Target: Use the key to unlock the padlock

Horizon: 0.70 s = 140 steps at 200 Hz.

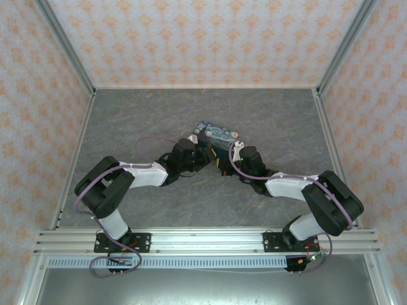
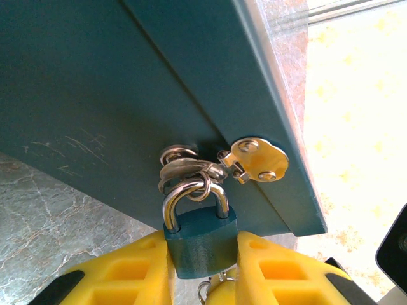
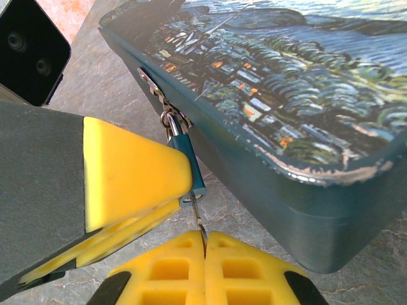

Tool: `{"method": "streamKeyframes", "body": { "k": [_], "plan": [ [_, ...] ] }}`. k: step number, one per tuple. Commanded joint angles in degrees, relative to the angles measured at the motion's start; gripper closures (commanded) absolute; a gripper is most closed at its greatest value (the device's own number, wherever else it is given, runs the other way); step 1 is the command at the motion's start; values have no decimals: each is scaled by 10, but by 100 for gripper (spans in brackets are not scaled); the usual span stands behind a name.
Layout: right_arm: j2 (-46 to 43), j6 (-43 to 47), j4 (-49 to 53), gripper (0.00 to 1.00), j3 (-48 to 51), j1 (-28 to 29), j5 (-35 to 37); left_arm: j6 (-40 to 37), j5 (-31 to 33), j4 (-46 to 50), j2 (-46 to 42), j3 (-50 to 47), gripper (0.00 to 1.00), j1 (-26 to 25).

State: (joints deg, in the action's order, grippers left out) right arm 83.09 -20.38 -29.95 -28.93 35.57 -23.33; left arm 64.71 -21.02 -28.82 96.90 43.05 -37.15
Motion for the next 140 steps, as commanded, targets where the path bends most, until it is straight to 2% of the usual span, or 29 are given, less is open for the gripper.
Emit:
{"method": "streamKeyframes", "body": {
  "k": [1, 40, 83, 140],
  "plan": [
    [-7, -7, -84, 100, -28, 3, -31, -1, -12, 8, 17, 14, 74, -16],
    [-1, -12, -85, 100, -34, 3, -37, -10, -11, 21, 16, 19, 74, -16],
    [0, -15, -40, 100, -54, 3, -31, -10, -12, 23, 18, 20, 74, -17],
    [7, -25, -53, 100, -55, -1, -36, -9, -13, 19, 23, 20, 74, -17]
  ]
}}
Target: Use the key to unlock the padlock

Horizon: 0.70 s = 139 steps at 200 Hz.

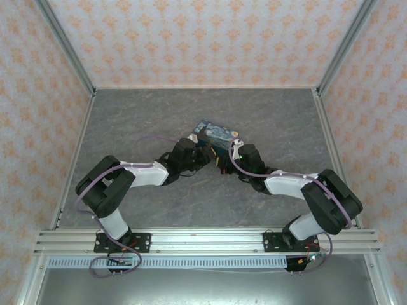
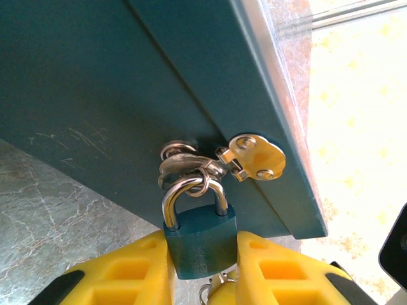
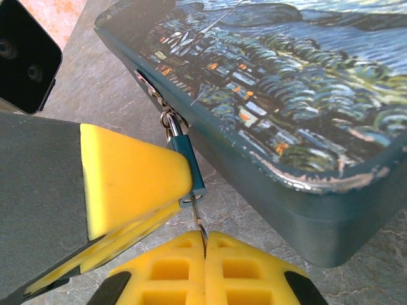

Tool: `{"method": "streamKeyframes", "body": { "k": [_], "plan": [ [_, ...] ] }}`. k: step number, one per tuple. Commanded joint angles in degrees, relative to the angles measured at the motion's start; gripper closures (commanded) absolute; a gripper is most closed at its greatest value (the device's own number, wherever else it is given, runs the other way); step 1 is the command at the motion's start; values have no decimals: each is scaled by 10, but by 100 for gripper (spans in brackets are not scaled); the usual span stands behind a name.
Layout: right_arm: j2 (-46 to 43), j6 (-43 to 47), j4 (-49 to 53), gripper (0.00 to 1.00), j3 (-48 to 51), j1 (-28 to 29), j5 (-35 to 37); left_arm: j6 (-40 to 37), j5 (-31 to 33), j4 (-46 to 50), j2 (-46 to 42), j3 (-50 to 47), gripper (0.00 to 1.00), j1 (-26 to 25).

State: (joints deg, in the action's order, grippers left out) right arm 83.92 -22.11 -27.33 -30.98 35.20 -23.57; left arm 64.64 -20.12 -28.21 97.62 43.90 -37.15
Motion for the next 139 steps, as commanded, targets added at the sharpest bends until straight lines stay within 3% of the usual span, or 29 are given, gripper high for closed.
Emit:
{"method": "streamKeyframes", "body": {
  "k": [1, 139],
  "plan": [
    [-1, -8, -80, 100, -35, 2, -33, -8, -22, 13, 16, 11, 74, -17],
    [1, 6, -107, 100, -13, -33, -98, -2, -33, 11, 18, 17, 74, -19]
  ]
}}
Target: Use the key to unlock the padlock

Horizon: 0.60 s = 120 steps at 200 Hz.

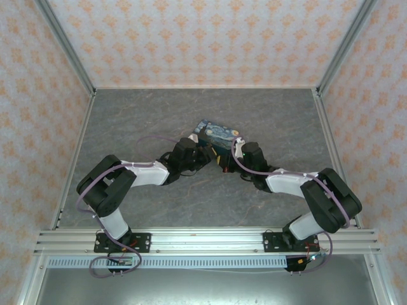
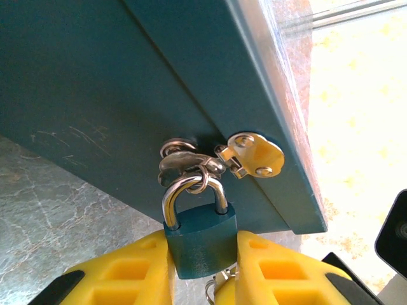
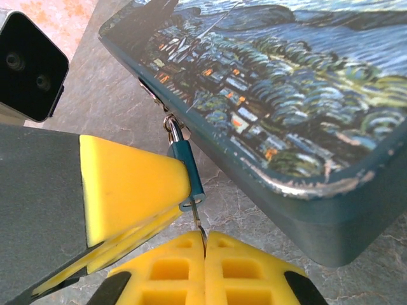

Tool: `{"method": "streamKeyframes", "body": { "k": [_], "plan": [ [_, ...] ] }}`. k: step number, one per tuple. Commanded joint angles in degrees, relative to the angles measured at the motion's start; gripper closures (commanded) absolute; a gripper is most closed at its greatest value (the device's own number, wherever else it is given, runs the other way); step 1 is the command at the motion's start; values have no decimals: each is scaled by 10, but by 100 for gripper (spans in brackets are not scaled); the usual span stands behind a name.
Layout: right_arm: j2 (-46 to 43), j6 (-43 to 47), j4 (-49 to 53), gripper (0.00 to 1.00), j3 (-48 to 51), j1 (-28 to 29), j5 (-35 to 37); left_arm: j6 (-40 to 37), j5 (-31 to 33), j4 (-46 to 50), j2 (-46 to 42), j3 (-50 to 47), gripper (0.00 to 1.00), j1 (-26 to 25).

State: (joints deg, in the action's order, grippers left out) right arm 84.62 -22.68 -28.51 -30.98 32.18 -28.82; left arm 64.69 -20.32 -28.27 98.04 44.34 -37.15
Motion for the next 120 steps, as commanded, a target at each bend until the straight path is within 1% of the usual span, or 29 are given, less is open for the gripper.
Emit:
{"method": "streamKeyframes", "body": {
  "k": [1, 47, 88, 120],
  "plan": [
    [-6, 12, -96, 100, -13, -3, -46, -3, -30, 12, 13, 13, 74, -19],
    [1, 5, -97, 100, -19, -4, -59, 0, -27, 11, 16, 8, 74, -19],
    [29, -22, -142, 100, -16, -3, -66, 2, -27, 10, 16, 11, 74, -20],
    [33, -41, -164, 100, -25, -3, -73, 3, -26, 11, 16, 8, 74, -21]
  ]
}}
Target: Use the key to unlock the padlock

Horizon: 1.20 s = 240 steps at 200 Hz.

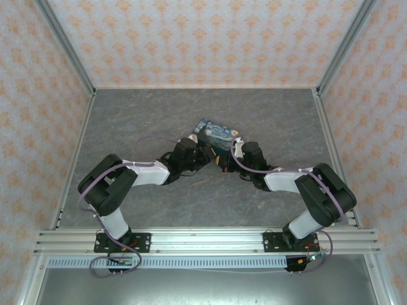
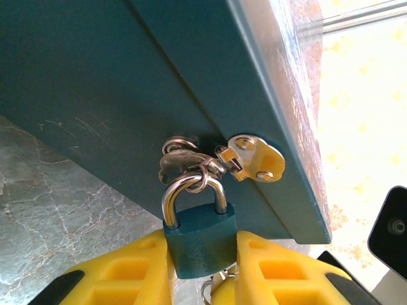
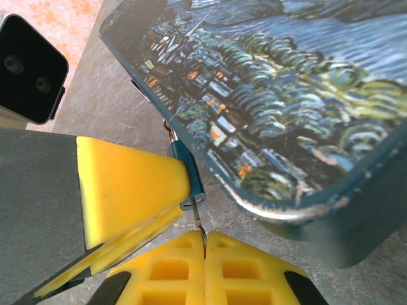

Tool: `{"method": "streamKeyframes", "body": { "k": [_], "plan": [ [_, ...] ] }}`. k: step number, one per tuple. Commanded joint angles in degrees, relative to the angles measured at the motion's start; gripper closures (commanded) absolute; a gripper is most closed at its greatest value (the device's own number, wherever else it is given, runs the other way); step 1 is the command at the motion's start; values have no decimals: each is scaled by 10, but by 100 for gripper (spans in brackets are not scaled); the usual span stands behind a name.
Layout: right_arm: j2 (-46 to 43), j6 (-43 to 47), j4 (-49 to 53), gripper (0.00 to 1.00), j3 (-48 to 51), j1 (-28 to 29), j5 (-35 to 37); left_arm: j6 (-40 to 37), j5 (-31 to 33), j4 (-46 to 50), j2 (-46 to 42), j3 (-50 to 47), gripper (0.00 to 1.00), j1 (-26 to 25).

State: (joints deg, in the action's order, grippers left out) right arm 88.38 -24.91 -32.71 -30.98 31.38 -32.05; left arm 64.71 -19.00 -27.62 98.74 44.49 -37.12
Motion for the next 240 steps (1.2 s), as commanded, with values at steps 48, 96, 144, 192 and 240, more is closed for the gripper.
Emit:
{"method": "streamKeyframes", "body": {
  "k": [48, 96, 144, 192, 240],
  "plan": [
    [-11, -9, -102, 100, -27, 7, -36, 9, -39, -4, 9, 6, 74, -22],
    [16, -2, -120, 100, -19, 14, -18, 15, -42, -9, 8, 11, 74, -25],
    [24, -3, -130, 100, -22, 17, -2, 13, -41, -5, 8, 11, 74, -27],
    [11, -22, -155, 100, -16, 8, -6, 14, -44, -5, 11, 12, 74, -28],
    [40, -64, -210, 100, 0, 8, -5, 20, -48, -16, 21, 16, 74, -28]
  ]
}}
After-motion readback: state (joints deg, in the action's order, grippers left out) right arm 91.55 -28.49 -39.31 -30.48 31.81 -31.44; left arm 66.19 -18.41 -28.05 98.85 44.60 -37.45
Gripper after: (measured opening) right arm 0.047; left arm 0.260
